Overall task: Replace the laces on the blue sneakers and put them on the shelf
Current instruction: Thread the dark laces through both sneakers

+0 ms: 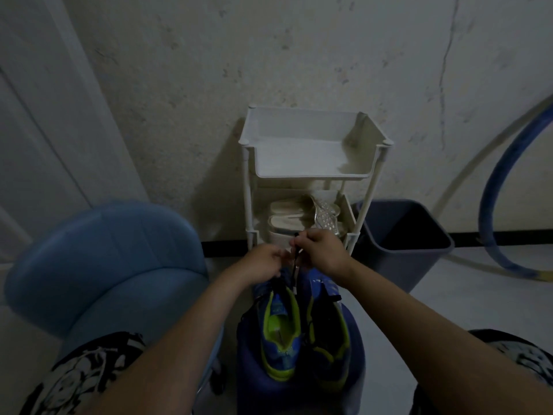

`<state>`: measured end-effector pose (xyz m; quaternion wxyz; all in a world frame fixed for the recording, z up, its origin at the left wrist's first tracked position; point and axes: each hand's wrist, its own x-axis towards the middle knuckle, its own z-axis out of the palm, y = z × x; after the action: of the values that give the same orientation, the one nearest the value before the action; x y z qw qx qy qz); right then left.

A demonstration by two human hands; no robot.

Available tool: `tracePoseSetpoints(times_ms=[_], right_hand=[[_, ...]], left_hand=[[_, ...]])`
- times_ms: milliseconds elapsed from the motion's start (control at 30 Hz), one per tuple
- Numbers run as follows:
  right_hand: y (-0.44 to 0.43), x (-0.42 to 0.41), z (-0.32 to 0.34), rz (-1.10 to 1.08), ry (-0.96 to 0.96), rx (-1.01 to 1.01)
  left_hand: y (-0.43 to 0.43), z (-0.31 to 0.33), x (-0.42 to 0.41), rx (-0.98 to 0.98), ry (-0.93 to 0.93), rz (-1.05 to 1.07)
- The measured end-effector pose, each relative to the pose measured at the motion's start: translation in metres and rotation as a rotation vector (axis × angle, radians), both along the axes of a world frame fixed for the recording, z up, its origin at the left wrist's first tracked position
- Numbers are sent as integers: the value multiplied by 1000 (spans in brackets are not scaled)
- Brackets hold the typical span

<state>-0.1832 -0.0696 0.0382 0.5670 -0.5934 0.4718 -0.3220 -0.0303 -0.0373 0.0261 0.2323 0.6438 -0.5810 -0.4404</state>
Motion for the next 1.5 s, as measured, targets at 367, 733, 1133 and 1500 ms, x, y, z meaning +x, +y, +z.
tracePoseSetpoints(times_ms=[367,733,1133,1500], right_hand=[[-5,-5,-17,-83,25,143],[-12,0,-15,-49,173,-62],[0,18,15,56,-143,-56],[0,10,-3,340,573,-185]], left_hand=[[5,-40,14,125,-414,-77],[5,-37,17,-48,-298,41],[13,-25,-5,-118,-218,-14],[17,30,10,-285,334,452]])
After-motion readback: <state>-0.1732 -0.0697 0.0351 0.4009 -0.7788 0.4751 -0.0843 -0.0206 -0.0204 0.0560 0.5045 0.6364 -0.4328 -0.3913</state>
